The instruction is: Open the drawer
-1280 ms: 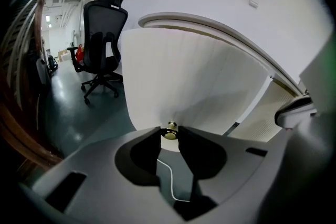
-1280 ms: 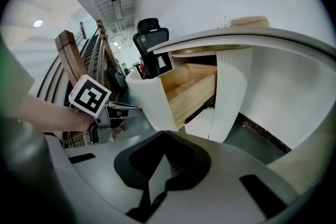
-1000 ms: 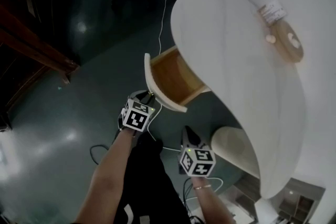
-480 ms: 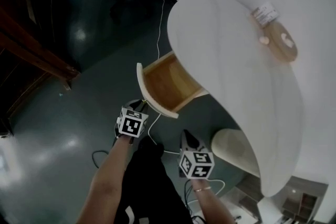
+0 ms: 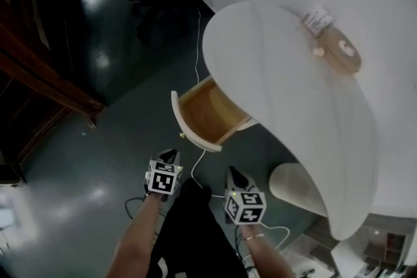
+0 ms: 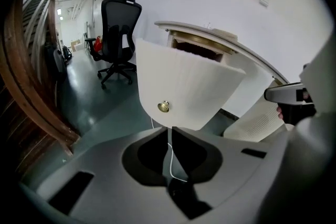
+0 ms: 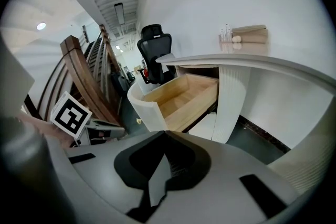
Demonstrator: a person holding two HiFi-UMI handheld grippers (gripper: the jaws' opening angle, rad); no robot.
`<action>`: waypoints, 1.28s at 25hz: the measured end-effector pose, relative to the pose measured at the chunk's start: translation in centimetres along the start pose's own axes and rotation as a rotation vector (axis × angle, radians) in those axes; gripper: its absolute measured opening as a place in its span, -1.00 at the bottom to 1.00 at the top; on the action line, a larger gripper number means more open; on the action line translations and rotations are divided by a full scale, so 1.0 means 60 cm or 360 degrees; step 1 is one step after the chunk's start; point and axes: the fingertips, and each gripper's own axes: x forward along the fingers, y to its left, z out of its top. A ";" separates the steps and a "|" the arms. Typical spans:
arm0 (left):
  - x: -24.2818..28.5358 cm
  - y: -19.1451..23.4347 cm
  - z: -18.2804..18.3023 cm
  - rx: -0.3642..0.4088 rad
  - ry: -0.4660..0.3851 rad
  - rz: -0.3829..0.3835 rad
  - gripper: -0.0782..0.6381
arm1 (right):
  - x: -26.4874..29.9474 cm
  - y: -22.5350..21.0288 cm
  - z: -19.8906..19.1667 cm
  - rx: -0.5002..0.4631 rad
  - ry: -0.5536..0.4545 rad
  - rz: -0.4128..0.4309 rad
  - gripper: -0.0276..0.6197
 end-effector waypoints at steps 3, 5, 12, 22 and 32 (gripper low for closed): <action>-0.032 -0.002 0.013 0.0023 -0.0057 0.0012 -0.73 | -0.006 0.004 0.006 0.0014 -0.0016 -0.0001 -0.90; -0.051 -0.006 0.023 0.0035 -0.0096 0.0015 -0.73 | -0.012 0.006 0.010 0.0024 -0.0028 -0.0001 -0.90; -0.114 -0.027 0.085 0.0087 -0.0253 -0.0010 -0.77 | -0.036 0.002 0.031 0.0073 -0.0079 -0.0025 -0.91; -0.187 -0.068 0.167 0.0183 -0.0429 -0.0057 -0.77 | -0.082 0.001 0.094 0.0095 -0.0239 -0.0029 -0.90; -0.236 -0.103 0.233 0.0229 -0.0608 -0.0079 -0.77 | -0.131 -0.010 0.144 0.0062 -0.0404 -0.0066 -0.91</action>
